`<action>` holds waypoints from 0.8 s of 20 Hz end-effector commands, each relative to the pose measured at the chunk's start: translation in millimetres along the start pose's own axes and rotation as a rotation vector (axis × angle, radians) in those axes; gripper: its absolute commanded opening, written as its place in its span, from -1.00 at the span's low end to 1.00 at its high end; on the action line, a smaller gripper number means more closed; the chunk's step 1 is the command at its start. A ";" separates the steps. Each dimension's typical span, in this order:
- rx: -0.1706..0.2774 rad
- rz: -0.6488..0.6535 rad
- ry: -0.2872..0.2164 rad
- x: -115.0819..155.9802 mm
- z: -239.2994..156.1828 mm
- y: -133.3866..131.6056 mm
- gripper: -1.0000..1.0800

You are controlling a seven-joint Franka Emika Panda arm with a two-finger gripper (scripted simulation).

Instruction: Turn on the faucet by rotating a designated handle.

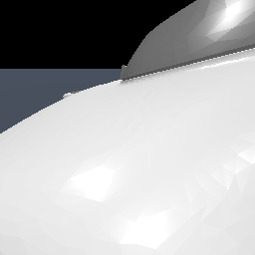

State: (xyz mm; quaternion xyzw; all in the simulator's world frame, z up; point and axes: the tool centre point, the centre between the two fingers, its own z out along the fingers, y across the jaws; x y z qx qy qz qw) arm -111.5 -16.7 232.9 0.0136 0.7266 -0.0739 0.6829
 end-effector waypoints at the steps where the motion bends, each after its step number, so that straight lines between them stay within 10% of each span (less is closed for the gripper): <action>1: -0.044 0.051 -0.026 -32.3 1.2 31.4 -1.00; 16: -0.059 0.070 -0.058 -58.7 -0.2 71.9 -1.00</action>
